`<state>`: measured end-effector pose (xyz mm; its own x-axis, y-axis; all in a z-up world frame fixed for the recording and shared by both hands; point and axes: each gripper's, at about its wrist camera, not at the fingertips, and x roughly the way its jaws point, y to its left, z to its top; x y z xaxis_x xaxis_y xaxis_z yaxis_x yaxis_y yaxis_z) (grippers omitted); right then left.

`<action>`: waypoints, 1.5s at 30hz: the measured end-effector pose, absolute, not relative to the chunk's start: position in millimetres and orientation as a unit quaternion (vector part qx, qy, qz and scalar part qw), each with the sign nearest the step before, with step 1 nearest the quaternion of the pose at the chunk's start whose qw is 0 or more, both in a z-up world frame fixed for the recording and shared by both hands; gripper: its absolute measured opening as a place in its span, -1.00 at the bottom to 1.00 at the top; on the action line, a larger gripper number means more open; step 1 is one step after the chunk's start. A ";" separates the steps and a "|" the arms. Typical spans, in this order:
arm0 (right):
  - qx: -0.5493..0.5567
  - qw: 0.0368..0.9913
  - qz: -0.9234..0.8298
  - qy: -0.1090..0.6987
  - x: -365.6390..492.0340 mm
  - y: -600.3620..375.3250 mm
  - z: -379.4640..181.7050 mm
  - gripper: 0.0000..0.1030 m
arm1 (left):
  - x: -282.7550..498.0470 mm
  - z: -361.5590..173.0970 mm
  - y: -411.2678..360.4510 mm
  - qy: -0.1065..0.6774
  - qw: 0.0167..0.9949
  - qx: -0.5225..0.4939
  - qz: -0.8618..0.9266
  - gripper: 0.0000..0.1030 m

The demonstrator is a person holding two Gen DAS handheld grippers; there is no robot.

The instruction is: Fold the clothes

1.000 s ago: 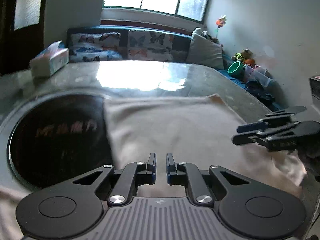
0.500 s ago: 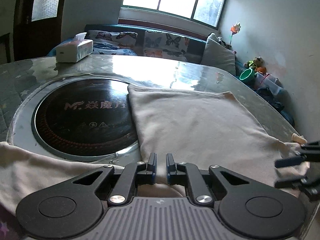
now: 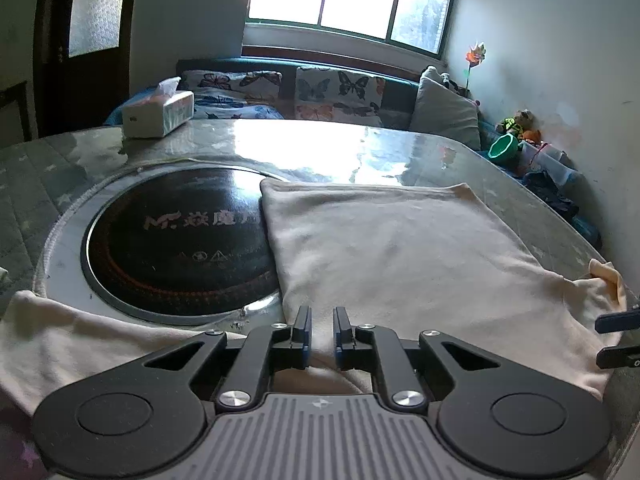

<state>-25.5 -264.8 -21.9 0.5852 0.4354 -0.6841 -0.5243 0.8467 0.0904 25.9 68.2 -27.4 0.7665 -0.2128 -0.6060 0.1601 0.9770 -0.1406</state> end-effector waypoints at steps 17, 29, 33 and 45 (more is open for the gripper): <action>-0.060 0.936 0.113 0.328 -19.3 -316.8 -12.5 -0.08 | 10.9 -11.3 -29.9 0.315 0.914 -0.024 -0.254 -0.54; -0.106 0.932 -0.011 0.347 27.3 -349.2 -34.3 -0.55 | -14.1 -34.9 -89.8 0.348 0.870 0.016 -0.348 -0.53; -0.100 0.937 -0.030 0.333 18.6 -359.0 -34.1 -0.86 | -19.3 -37.4 -88.0 0.346 0.867 0.022 -0.358 -0.45; -0.041 0.931 -0.126 0.340 -20.1 -409.1 -43.4 -0.67 | -25.6 -39.2 -82.3 0.342 0.860 0.034 -0.377 -0.33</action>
